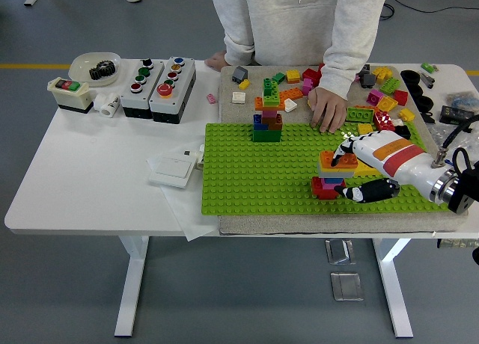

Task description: Pick up the brick,pile it on top of brick,press brick,pick up the brick,pile it on top of brick,press brick

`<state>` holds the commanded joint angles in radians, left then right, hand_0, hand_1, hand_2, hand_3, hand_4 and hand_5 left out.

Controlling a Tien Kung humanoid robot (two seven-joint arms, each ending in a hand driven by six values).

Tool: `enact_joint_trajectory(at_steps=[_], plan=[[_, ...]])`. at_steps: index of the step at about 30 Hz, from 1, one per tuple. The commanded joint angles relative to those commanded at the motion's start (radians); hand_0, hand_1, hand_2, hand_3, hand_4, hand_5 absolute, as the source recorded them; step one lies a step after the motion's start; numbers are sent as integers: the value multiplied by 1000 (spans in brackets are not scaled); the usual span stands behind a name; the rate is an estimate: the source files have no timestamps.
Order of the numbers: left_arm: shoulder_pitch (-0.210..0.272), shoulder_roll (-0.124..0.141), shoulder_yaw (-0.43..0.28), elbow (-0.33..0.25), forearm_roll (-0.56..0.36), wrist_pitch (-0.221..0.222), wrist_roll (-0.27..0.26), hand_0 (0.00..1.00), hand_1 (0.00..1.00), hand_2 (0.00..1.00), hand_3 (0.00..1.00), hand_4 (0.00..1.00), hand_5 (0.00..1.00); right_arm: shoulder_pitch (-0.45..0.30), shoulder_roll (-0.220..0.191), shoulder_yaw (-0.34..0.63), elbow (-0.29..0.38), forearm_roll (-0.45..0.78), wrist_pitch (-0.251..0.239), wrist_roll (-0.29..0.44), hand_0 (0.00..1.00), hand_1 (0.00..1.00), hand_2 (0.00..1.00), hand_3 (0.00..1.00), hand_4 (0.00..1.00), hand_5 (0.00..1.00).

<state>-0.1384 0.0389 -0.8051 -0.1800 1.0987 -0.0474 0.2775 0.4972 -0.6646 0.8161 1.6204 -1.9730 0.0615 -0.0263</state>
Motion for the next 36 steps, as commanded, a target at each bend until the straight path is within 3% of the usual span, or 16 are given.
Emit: enact_joint_trajectory(at_steps=[16,25,35,36], plan=[[-1,1,3,0,-5,-1,0,786,735,640,557,582,599,-4,-3,-4,10,-10,-3,1,662,657,712,610,760,384],[0,1,5,0,-7,-1,0,786,734,641,558,583,599,-11,-6,31,28,-10,-40,15,665,662,712,609,761,382],[-1,1,9,0,-10,-2,-1,786,733,640,558,582,599,-16,-5,25,25,-16,-42,13,664,661,710,609,760,381],[-1,1,10,0,-11,-2,-1,786,733,640,557,583,601,-16,-5,22,24,-19,-38,11,690,683,745,638,765,383]])
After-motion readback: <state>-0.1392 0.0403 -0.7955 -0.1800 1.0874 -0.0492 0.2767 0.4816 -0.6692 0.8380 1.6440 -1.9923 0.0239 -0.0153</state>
